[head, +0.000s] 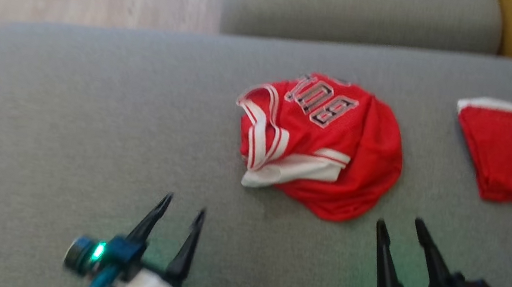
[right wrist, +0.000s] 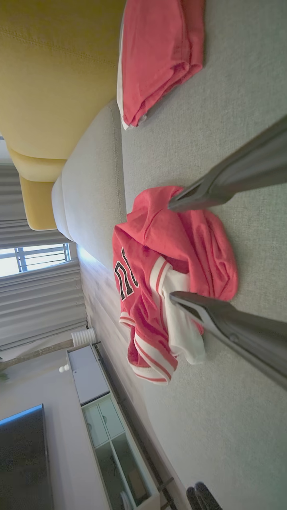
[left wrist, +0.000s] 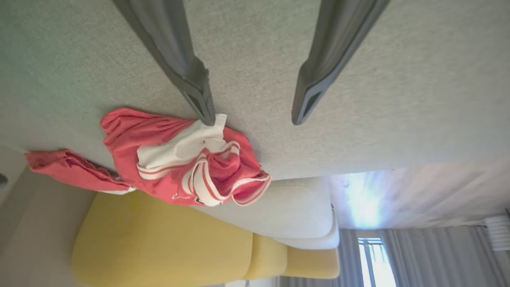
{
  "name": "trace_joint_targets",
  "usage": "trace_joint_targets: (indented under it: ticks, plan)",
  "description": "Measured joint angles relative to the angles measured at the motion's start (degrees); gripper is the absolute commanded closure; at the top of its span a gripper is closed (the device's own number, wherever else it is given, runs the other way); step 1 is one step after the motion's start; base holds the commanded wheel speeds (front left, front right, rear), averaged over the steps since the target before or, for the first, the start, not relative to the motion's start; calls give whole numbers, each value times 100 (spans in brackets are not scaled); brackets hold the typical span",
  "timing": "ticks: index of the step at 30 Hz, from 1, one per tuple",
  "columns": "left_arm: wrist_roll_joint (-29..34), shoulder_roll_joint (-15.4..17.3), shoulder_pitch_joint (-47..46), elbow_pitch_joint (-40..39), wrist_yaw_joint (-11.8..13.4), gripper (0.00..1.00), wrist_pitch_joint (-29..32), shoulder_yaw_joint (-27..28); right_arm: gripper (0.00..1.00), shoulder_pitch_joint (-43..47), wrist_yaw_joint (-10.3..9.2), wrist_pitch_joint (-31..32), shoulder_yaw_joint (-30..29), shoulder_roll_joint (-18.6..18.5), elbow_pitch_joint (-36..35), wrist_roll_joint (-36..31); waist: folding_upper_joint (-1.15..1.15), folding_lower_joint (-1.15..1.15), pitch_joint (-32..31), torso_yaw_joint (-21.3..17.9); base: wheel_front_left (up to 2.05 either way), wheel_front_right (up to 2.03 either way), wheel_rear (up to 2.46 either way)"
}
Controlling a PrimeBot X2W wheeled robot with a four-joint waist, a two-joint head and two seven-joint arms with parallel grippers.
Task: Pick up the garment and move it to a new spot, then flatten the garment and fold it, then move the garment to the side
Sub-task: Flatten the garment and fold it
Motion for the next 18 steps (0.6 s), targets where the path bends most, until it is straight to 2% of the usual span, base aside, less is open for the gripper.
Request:
trace_joint_targets:
  ticks: [6, 10, 15, 18]
  plan:
    - [-54, 54, -1174, 806, -49, 0, 0, -412, 0, -451, 0, 0, 94, 0, -140, -82, 0, 1, 604, -306, 0, 0, 0]
    - [-146, 208, -1656, 1235, -87, 0, 0, -689, 0, -530, 0, 0, 75, -1, -246, -88, 0, 2, 914, -594, 0, 0, 0]
    - [-274, 374, -2009, 1394, -92, 0, 0, -957, 0, -530, 0, 0, 15, -1, -320, -87, 0, 1, 1183, -917, 0, 0, 0]
    - [-235, 467, -2190, 1306, -91, 0, 0, -932, 0, -530, 0, 0, 14, -1, -344, -85, 0, 0, 1285, -1045, 0, 0, 0]
